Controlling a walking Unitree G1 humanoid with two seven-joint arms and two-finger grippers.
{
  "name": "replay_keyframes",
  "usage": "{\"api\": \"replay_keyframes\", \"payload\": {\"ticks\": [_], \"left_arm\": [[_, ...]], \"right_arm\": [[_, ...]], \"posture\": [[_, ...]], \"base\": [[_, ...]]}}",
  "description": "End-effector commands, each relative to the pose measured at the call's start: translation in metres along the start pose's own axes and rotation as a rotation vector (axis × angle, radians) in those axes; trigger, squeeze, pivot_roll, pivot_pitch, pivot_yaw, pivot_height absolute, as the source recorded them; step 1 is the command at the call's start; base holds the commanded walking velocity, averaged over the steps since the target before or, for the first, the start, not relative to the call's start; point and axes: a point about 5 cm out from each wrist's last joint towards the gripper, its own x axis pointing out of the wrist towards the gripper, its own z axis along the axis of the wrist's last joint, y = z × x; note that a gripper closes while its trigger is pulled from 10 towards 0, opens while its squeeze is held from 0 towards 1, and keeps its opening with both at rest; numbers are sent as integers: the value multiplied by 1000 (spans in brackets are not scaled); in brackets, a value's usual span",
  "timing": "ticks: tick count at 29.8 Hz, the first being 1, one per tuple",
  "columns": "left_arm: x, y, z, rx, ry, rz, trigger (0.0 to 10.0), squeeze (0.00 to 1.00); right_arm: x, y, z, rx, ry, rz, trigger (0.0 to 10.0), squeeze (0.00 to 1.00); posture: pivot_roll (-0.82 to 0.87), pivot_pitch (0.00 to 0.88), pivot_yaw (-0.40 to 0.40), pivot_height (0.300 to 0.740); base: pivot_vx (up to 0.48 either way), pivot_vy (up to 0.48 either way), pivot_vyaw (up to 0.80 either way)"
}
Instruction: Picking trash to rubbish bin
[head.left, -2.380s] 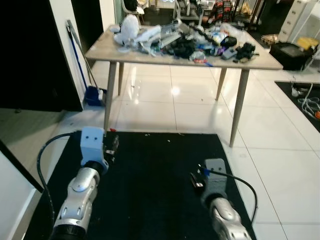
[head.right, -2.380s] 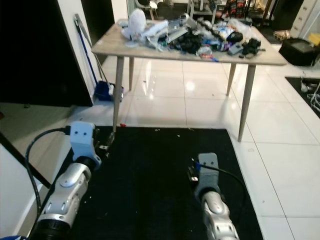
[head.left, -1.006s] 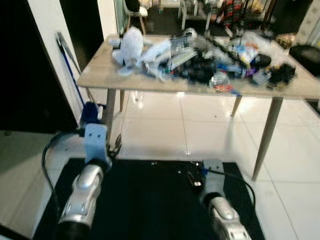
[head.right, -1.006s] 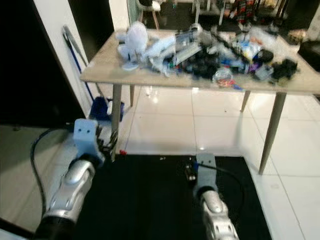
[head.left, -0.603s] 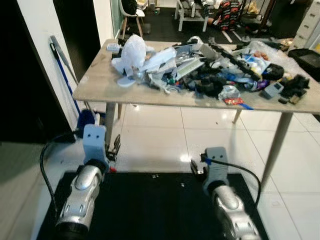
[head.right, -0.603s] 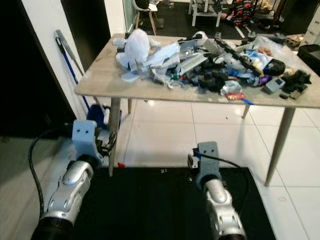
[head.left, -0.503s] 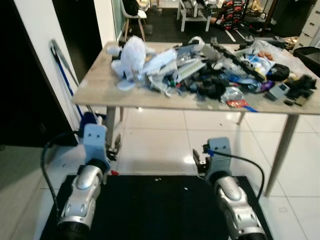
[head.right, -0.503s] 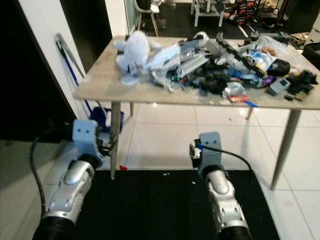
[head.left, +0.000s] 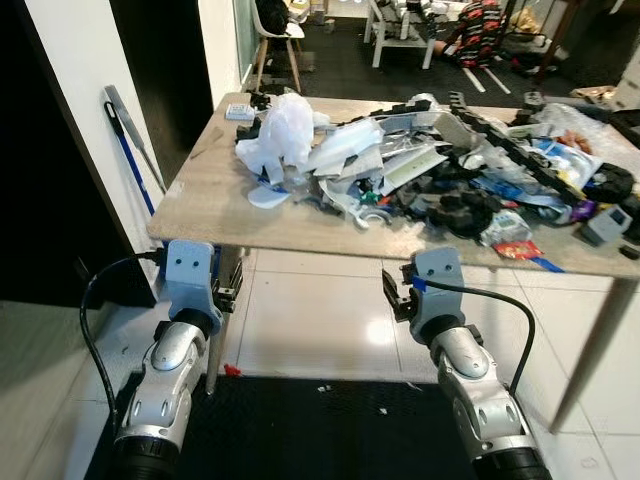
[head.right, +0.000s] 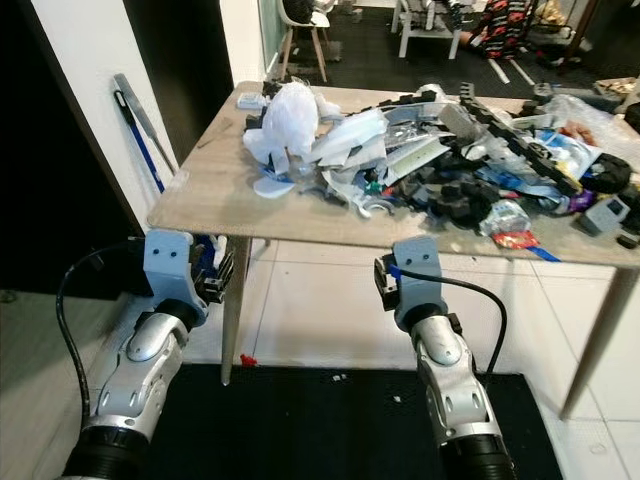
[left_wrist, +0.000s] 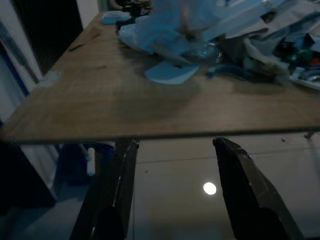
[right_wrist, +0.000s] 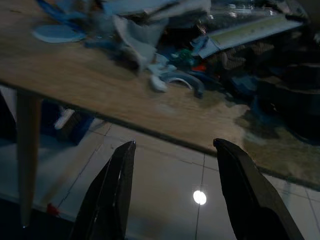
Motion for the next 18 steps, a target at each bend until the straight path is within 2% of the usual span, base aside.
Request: {"api": "replay_keyframes", "payload": {"ticks": [1, 18], "left_arm": [[-1, -1, -3, -5, 14, -8, 10000, 0], [-1, -2, -3, -5, 17, -10, 10000, 0]], "right_arm": [[-4, -2, -3, 1, 17, -6, 10000, 0], [-8, 4, -6, 8, 40, 13, 10000, 0]], "posture": [[-22, 52, 7, 740], [-25, 60, 6, 740]], "base": [[431, 0, 0], [416, 0, 0]]}}
